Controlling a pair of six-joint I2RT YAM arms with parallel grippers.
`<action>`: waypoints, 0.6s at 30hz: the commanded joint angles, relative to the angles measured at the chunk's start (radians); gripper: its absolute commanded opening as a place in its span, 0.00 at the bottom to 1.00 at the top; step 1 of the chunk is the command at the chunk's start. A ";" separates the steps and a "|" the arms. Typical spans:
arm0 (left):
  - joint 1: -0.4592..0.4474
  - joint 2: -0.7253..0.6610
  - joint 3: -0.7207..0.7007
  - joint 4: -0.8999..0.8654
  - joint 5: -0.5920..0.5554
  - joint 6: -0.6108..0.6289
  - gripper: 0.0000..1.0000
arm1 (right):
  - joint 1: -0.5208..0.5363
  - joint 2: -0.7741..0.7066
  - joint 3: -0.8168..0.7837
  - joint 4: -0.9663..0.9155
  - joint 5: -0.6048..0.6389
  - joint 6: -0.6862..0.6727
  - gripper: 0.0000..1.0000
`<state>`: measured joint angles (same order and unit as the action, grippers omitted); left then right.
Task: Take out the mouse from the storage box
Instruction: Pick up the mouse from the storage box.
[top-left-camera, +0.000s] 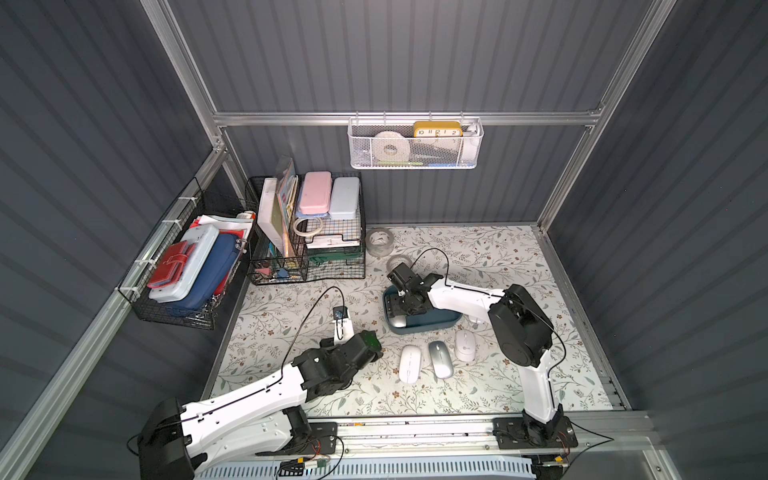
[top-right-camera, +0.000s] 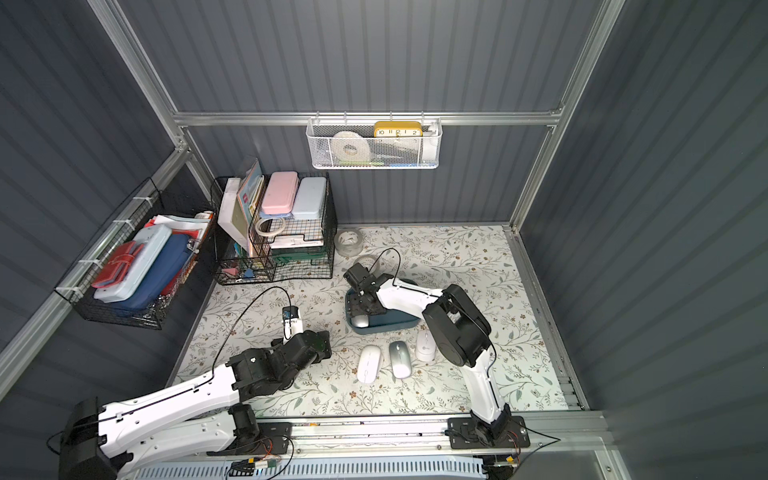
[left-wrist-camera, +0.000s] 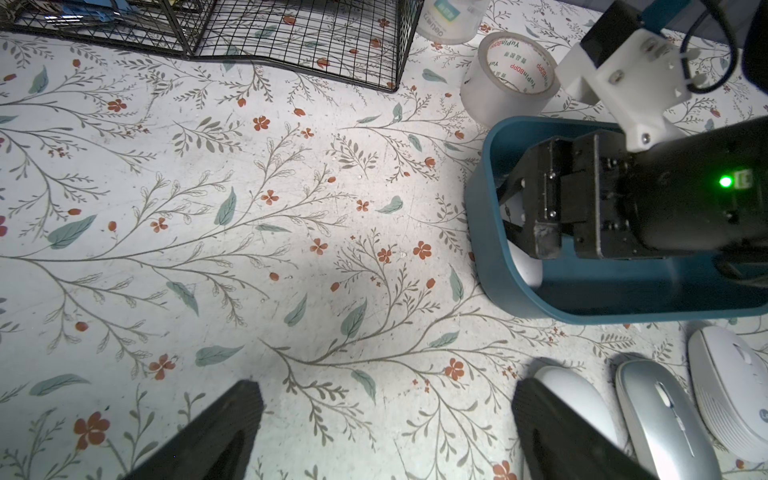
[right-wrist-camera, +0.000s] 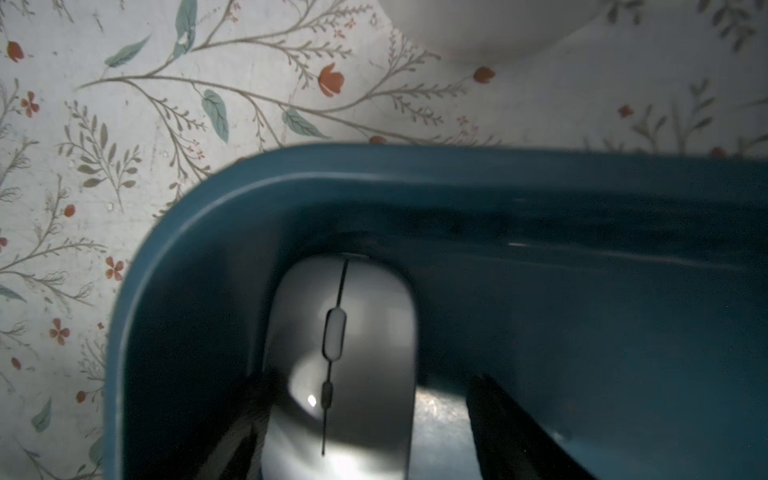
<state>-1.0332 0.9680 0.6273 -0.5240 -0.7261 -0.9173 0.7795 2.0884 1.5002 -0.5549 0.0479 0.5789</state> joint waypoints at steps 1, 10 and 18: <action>0.005 -0.008 0.007 -0.018 -0.009 0.005 1.00 | 0.012 0.020 0.037 -0.005 -0.004 -0.014 0.79; 0.005 -0.026 -0.001 -0.024 -0.010 -0.002 0.99 | -0.009 -0.022 -0.030 -0.031 0.104 0.026 0.79; 0.005 -0.015 -0.001 -0.019 -0.006 -0.002 0.99 | -0.039 -0.107 -0.097 -0.008 0.082 0.034 0.78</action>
<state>-1.0332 0.9512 0.6273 -0.5243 -0.7261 -0.9176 0.7452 2.0048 1.4075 -0.5659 0.1268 0.6037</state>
